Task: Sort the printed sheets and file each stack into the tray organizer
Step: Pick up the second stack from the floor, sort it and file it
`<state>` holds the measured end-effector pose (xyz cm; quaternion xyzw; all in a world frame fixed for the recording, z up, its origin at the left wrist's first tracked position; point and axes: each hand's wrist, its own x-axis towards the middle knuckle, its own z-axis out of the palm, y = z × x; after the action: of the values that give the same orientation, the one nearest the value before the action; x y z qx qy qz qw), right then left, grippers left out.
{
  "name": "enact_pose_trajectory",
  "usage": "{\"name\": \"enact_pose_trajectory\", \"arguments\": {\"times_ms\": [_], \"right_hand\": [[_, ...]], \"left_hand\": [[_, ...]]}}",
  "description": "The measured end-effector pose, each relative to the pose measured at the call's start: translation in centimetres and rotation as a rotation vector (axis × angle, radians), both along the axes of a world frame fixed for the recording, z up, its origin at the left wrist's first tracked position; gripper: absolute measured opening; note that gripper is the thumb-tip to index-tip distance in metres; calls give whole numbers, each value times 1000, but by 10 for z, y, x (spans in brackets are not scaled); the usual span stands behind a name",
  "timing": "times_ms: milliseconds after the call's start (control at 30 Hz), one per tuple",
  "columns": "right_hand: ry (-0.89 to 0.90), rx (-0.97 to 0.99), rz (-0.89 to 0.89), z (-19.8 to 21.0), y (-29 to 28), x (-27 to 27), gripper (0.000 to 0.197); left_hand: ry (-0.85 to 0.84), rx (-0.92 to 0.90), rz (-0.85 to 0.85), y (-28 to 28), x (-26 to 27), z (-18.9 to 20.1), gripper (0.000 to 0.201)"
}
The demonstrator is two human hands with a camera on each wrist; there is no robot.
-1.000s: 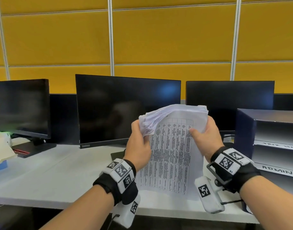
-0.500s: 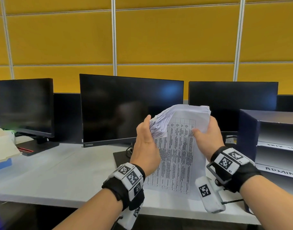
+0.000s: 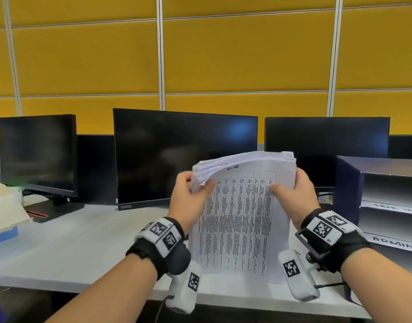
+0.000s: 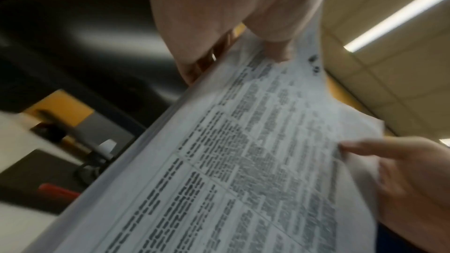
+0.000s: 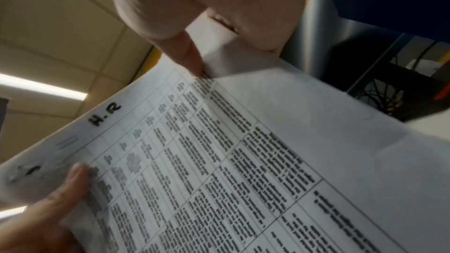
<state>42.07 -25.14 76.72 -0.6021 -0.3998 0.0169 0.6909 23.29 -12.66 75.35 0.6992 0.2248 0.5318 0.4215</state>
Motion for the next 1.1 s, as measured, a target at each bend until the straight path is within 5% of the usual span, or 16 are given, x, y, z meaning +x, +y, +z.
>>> {"name": "enact_pose_trajectory", "arguments": {"times_ms": [100,233,467,600,900,1100], "right_hand": [[76,-45,88,-5,-2,0,37],[-69,-71,26,-8,5,-16,29],[-47,54,-31,-10,6,-16,44],[17,-11,-28,-29,2,-7,50],[18,-8,1,-36,-2,-10,45],[16,-13,2,-34,-2,-19,37]], "left_hand": [[50,-113,-141,5,0,-4,53],[30,-58,-127,-6,19,-7,54],[-102,-179,11,-3,22,-12,15],[17,-180,-17,-2,19,-30,20],[-184,-80,-103,-18,11,1,48],[-170,-146,-73,-23,18,10,42]]}}
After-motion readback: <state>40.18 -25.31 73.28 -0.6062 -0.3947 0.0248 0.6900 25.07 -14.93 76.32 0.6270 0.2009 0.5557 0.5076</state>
